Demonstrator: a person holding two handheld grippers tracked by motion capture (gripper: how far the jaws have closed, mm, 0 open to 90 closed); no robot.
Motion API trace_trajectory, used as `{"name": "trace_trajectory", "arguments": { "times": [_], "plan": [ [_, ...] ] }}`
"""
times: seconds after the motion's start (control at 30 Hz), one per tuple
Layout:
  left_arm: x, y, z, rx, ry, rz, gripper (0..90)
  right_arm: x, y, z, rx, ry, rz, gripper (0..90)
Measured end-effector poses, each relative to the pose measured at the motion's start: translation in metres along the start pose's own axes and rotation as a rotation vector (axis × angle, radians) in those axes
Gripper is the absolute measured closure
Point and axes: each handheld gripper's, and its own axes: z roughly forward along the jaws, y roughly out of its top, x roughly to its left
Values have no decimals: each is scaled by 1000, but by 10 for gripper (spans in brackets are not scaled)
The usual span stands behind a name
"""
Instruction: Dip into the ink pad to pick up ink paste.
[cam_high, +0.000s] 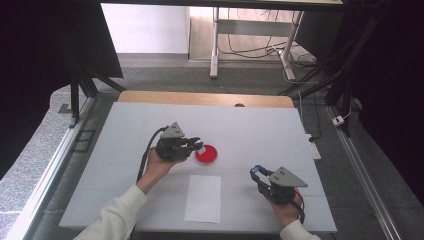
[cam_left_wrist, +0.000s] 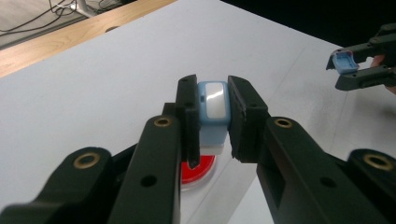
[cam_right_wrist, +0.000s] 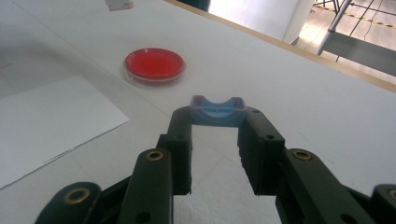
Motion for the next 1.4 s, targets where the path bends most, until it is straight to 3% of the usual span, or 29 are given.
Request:
{"name": "trace_trajectory", "arguments": {
  "times": [0.33, 1.4],
  "plan": [
    [6, 8, 14, 27, 12, 29, 754, 0, 0, 0, 2, -3, -3, 658],
    [21, -6, 53, 153, 16, 8, 754, 0, 0, 2, 11, -5, -18, 657]
  ]
}}
